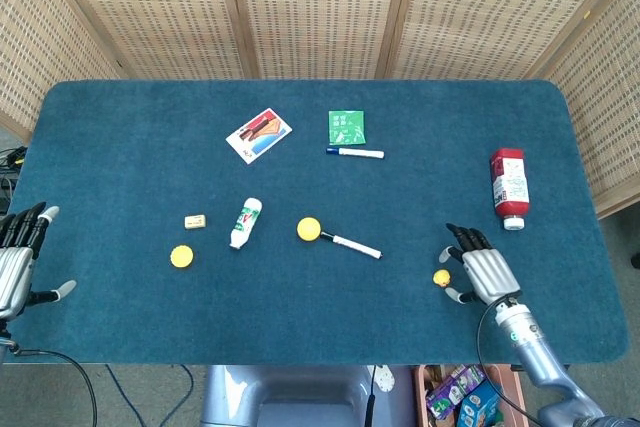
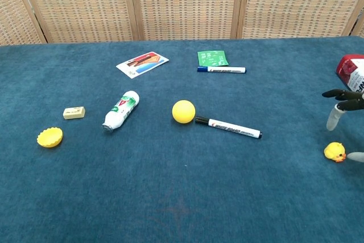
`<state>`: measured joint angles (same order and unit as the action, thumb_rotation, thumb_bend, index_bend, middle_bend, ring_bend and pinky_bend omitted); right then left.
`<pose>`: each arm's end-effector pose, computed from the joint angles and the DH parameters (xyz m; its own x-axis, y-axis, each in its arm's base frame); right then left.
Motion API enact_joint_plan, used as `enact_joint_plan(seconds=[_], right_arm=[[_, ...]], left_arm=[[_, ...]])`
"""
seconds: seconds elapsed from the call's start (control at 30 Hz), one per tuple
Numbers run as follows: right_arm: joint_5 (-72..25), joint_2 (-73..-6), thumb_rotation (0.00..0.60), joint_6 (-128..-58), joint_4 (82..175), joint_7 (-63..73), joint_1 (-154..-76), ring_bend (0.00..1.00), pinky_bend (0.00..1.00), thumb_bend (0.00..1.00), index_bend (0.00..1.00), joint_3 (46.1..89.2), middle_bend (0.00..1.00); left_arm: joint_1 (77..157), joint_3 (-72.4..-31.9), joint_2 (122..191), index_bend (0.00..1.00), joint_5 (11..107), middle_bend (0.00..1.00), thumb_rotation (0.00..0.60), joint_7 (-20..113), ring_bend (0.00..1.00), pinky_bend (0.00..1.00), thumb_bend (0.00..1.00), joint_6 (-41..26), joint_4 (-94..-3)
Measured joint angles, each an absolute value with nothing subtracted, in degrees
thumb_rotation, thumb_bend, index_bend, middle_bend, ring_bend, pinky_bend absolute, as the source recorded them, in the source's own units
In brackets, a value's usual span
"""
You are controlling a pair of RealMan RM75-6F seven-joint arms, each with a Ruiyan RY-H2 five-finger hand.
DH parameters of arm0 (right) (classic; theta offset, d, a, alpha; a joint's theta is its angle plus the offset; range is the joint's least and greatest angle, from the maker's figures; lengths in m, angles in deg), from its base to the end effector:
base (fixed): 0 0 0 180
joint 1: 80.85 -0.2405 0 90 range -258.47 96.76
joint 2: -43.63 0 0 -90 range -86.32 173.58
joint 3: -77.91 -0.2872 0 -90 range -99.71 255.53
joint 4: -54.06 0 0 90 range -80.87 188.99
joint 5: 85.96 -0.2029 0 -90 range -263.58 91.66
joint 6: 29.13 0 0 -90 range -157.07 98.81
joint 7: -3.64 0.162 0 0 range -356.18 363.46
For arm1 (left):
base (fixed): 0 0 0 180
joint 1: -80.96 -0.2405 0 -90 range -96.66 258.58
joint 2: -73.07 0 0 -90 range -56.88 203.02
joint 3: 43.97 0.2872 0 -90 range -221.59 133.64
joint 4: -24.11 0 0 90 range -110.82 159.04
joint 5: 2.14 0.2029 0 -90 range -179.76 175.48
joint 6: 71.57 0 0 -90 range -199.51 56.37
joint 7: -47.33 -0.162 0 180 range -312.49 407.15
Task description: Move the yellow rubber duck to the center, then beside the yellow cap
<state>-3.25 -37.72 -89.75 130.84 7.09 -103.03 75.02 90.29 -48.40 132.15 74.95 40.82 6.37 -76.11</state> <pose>-0.3167 -0.2949 0.0356 0.3622 -0.3204 0.8753 -0.9290 -0.2010 0.3108 -0.3240 0.2280 0.1900 0.4302 0.0836 0.8988 0.8992 0.0482 -0.4349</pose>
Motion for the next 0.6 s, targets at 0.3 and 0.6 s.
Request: enact_joint_plan(seconds=[0.3, 0.6], right_arm=[[-4.1, -39.6, 0.6, -87.8, 130.3, 6.2, -104.1, 0.0, 0.0, 0.22, 0.4, 75.3, 0.0], [-5.6, -40.9, 0.6, -86.9, 128.2, 3.9, -104.7, 0.0, 0.0, 0.22, 0.4, 75.0, 0.0]], left_arm=[[90.4, -48.5, 132.1, 0.0, 74.7, 0.0, 0.6, 41.0, 0.0, 0.0, 0.0, 6.1, -76.1], [90.5, -48.6, 131.9, 0.0, 74.2, 0.0, 0.6, 41.5, 0.0, 0.0, 0.0, 5.9, -76.1]])
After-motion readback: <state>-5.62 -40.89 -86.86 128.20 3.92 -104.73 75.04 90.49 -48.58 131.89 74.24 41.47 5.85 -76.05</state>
